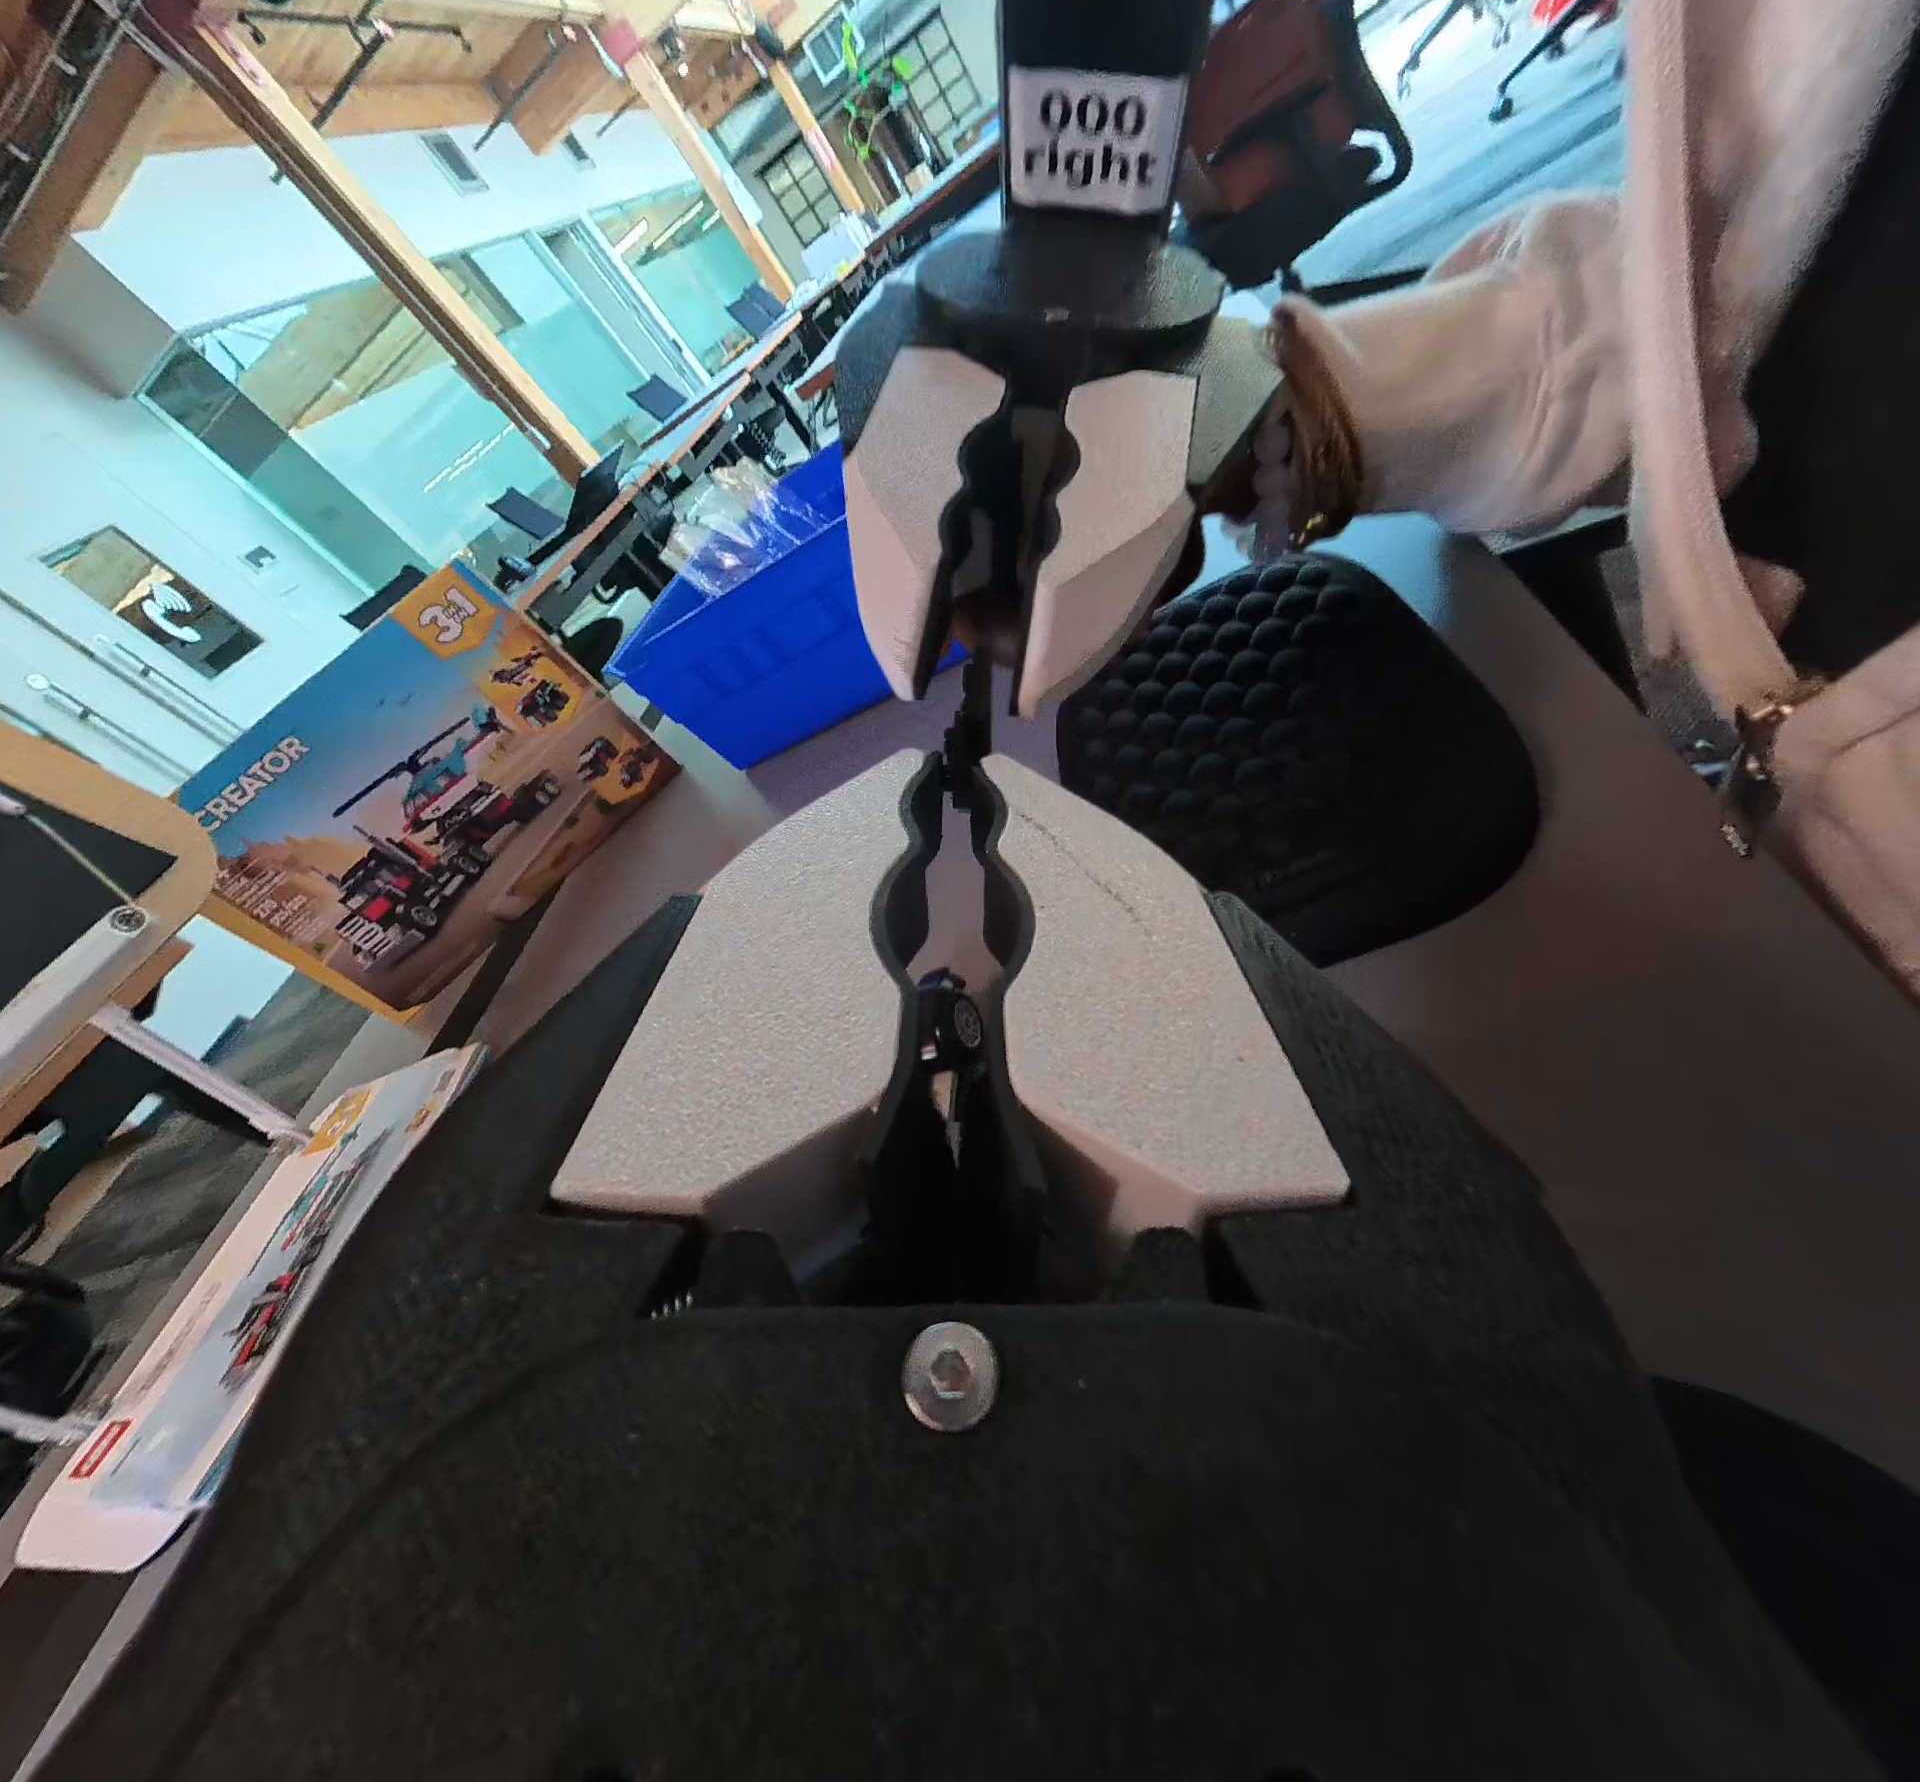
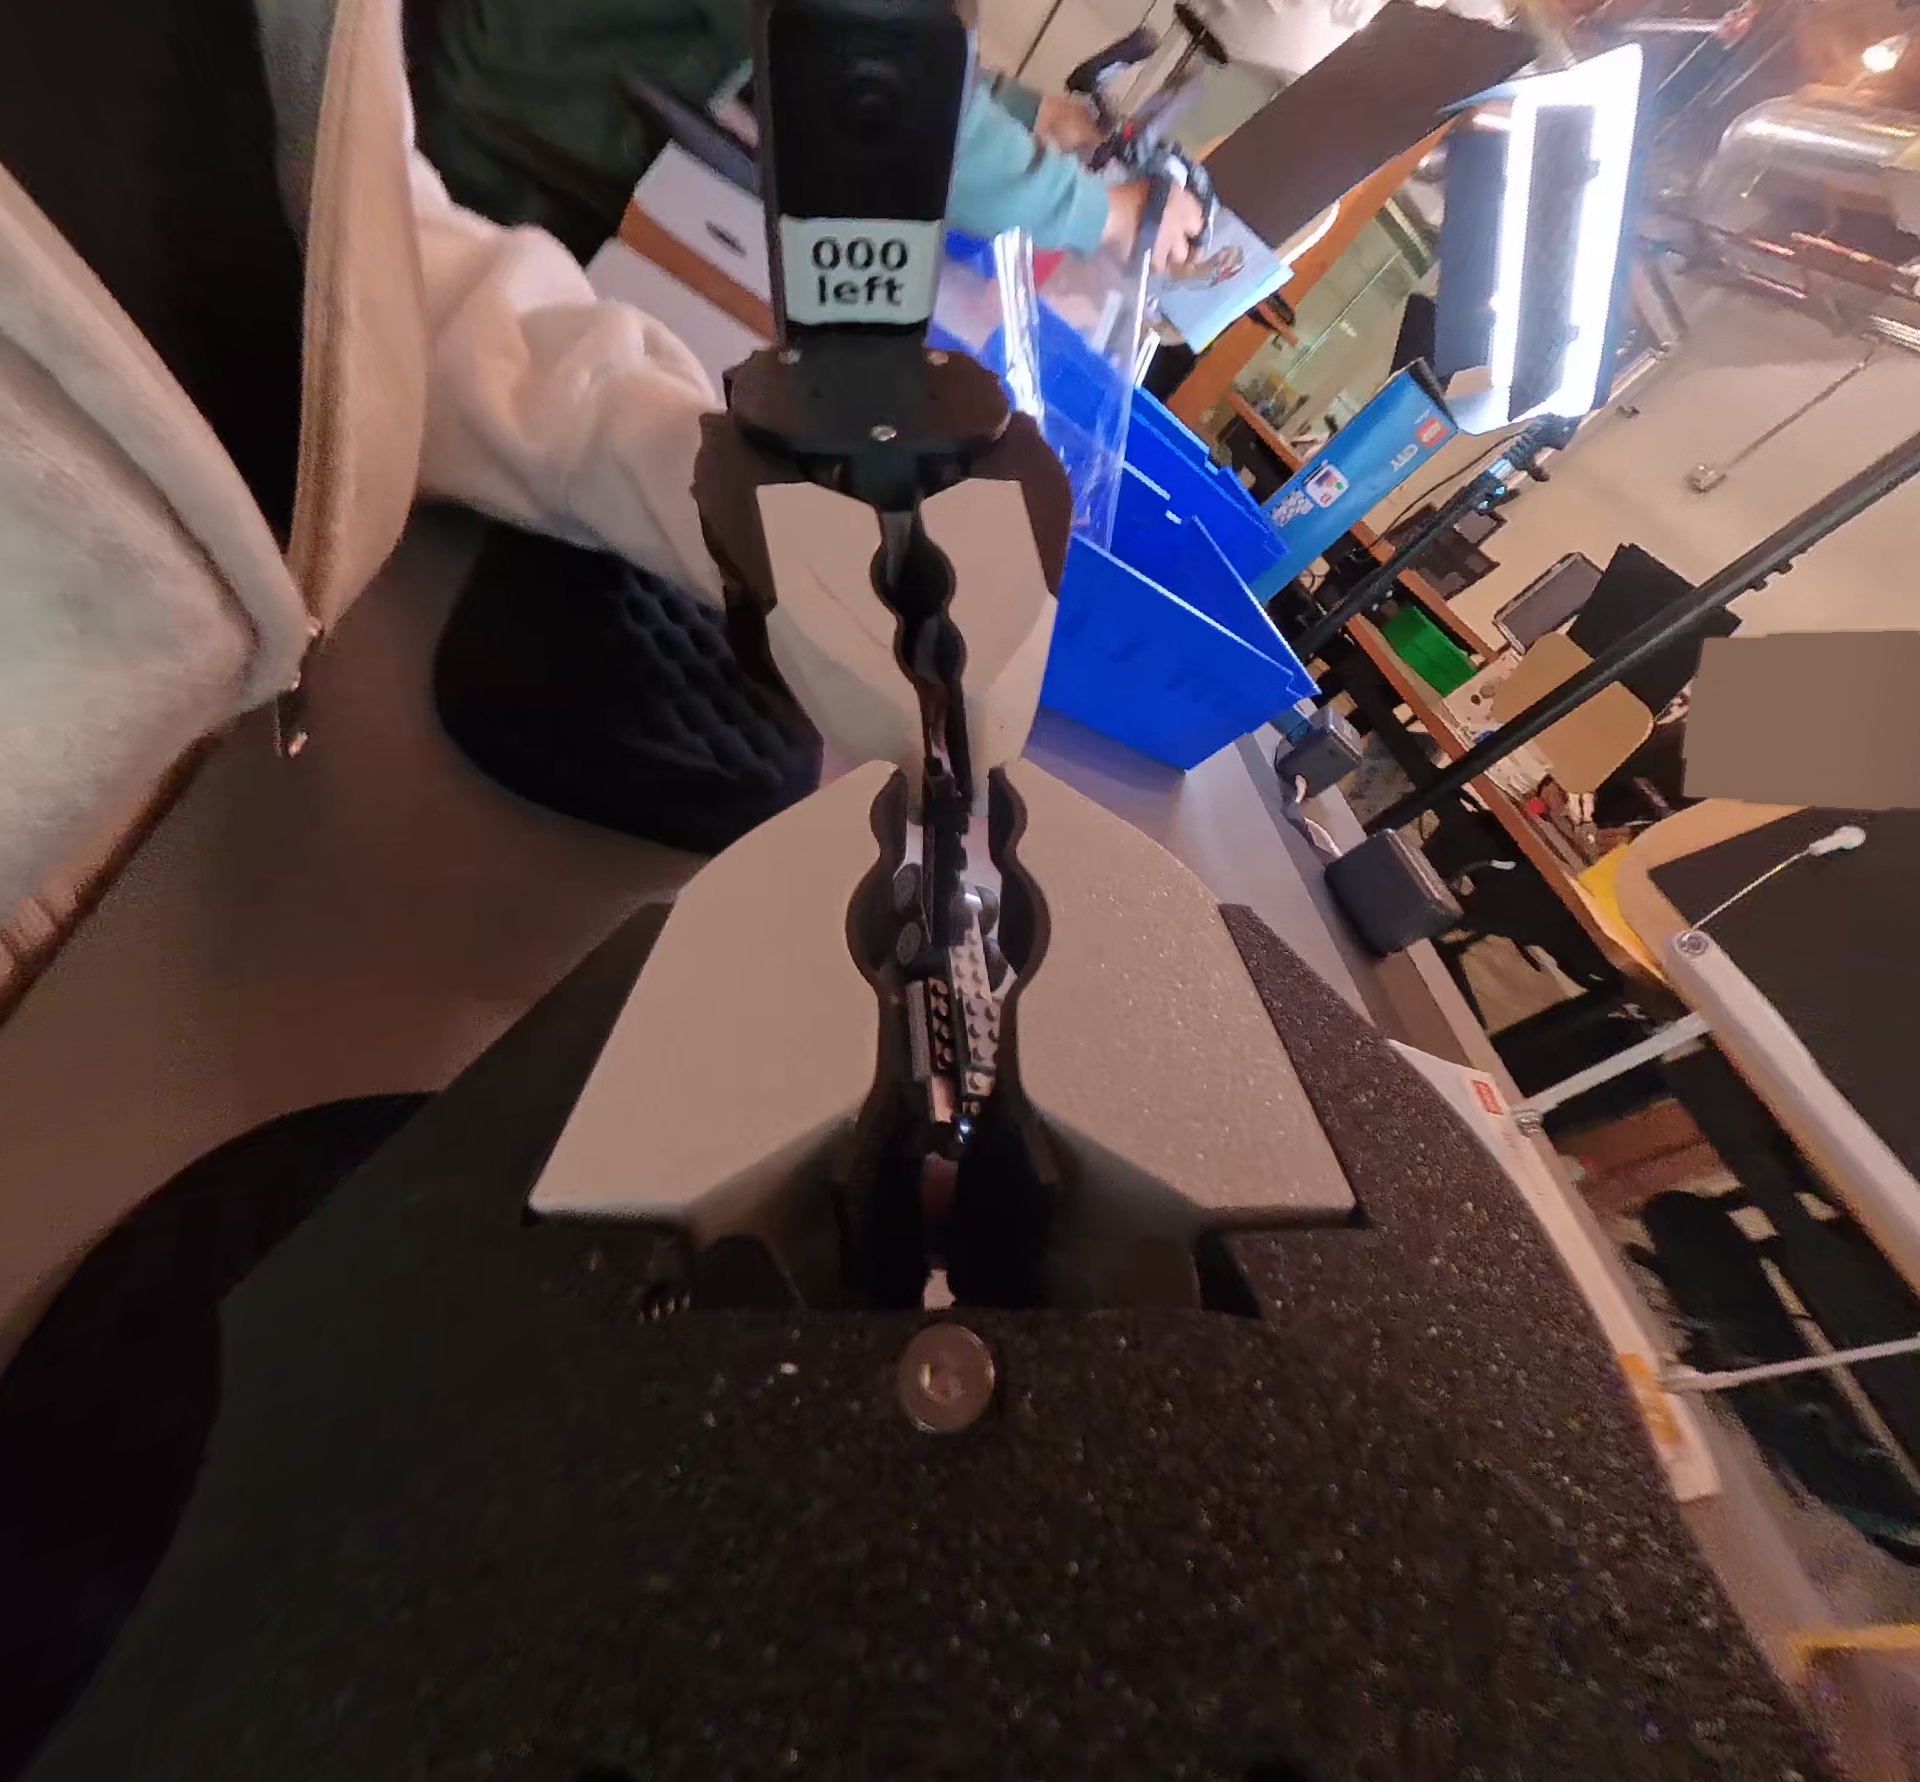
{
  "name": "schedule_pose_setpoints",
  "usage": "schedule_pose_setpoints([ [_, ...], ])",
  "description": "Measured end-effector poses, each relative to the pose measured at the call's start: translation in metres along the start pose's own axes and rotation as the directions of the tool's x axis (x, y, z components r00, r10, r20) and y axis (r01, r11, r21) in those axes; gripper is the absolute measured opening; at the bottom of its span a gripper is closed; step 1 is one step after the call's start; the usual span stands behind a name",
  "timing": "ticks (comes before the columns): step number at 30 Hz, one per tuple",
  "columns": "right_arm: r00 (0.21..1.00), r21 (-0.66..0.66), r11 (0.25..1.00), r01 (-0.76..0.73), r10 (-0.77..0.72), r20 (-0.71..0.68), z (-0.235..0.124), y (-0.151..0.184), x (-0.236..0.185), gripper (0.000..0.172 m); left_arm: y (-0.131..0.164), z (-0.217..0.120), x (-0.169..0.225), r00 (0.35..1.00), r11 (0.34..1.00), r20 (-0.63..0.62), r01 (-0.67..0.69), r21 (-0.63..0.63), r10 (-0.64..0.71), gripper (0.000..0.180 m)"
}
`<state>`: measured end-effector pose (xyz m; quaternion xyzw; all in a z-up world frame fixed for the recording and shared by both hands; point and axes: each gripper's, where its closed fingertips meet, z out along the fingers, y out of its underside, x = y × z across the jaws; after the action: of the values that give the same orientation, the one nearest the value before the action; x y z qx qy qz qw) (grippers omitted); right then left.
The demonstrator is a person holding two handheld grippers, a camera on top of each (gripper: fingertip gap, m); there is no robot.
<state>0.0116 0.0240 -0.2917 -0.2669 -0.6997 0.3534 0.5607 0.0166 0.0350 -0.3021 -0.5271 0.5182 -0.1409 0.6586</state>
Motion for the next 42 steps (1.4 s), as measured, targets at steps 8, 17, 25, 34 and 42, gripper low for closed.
schedule_pose_setpoints([
  [8, 0.991, -0.099, 0.987, 0.127, -0.13, -0.031, 0.003, 0.002, -0.001, 0.005, -0.001, 0.001, -0.003, 0.989, 0.989, -0.013, 0.149, 0.007, -0.149, 0.004],
  [17, 0.973, -0.16, 0.962, 0.222, -0.229, -0.024, 0.009, 0.018, -0.026, 0.005, -0.002, -0.03, -0.057, 0.824, 0.812, 0.071, 0.533, 0.237, -0.562, 0.004],
  [25, 0.978, -0.161, 0.978, 0.133, -0.156, -0.138, -0.013, 0.027, -0.002, 0.004, 0.003, -0.03, -0.061, 0.81, 0.802, 0.101, 0.542, 0.25, -0.578, 0.004],
  [34, 0.958, -0.396, 0.873, 0.283, -0.277, 0.075, -0.021, 0.076, -0.031, 0.005, -0.008, -0.036, -0.064, 0.832, 0.808, 0.097, 0.494, 0.321, -0.547, 0.005],
  [42, 0.988, -0.394, 0.916, 0.081, -0.02, 0.156, -0.041, 0.079, -0.051, 0.021, 0.001, -0.017, -0.042, 0.92, 0.922, 0.121, 0.354, 0.157, -0.374, 0.004],
])
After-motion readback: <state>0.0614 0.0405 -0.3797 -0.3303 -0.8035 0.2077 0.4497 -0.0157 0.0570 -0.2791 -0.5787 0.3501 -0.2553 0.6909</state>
